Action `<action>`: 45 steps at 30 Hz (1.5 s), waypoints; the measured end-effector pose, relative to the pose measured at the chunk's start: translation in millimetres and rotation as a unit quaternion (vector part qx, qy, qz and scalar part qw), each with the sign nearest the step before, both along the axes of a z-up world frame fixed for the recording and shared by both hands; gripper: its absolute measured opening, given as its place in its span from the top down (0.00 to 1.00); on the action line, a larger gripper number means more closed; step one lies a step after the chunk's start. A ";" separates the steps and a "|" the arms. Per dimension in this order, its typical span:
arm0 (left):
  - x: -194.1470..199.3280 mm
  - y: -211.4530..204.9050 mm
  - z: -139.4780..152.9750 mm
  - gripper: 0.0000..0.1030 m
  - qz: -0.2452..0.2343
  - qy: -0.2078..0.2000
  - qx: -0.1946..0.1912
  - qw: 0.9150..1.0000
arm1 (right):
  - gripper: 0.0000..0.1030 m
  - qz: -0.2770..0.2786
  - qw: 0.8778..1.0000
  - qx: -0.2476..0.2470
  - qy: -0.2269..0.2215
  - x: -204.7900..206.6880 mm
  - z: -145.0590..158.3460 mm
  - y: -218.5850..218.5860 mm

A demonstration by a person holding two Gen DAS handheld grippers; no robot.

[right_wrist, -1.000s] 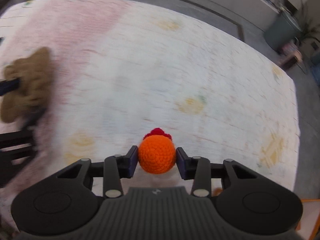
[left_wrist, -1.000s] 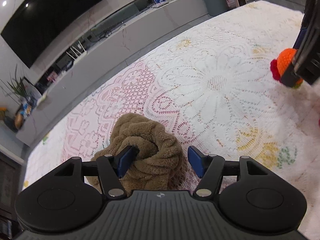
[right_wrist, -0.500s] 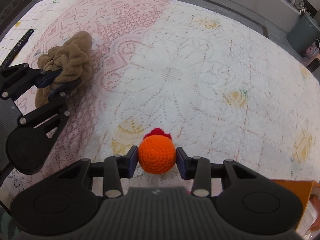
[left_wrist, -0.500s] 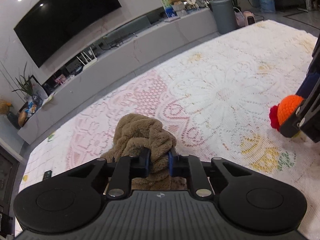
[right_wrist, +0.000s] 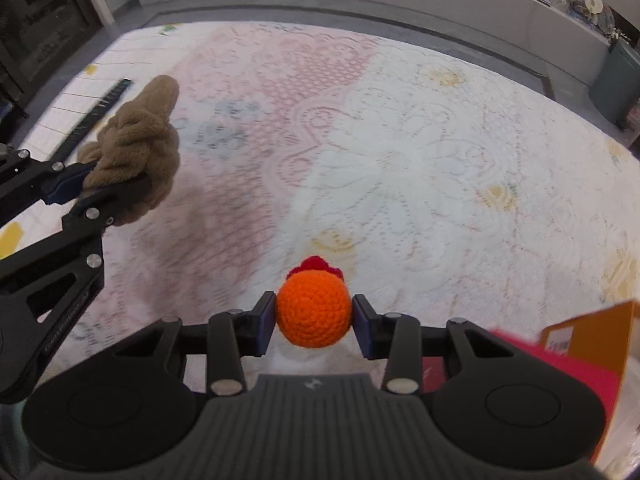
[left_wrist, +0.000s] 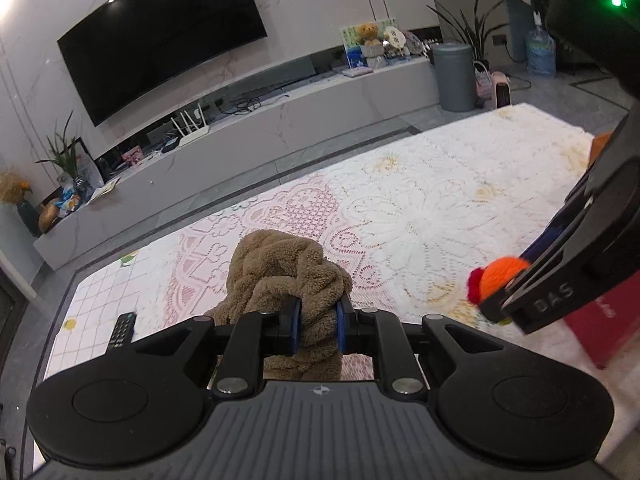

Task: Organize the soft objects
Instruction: 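Lift the towel bundle and orange ball and carry them over the box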

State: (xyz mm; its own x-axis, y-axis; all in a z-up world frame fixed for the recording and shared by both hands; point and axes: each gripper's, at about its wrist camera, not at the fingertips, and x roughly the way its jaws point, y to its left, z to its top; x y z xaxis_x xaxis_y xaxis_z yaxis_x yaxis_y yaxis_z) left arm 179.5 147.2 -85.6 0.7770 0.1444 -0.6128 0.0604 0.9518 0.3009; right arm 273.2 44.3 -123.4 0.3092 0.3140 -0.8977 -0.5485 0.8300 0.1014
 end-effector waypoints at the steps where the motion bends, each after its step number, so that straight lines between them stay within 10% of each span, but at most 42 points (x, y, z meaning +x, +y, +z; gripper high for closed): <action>1: -4.9 -0.6 2.4 0.82 0.001 -0.001 -0.001 1.000 | 0.61 0.002 1.000 0.008 -0.001 -5.8 2.4 -0.9; 27: -128.3 -47.3 17.9 0.82 -0.004 0.013 -0.090 0.996 | 0.61 -0.035 0.993 0.065 -0.091 -172.9 23.0 -50.6; 45: -163.3 -121.8 32.3 0.82 -0.072 -0.014 -0.081 0.994 | 0.61 -0.091 0.985 0.093 -0.115 -215.3 25.9 -141.3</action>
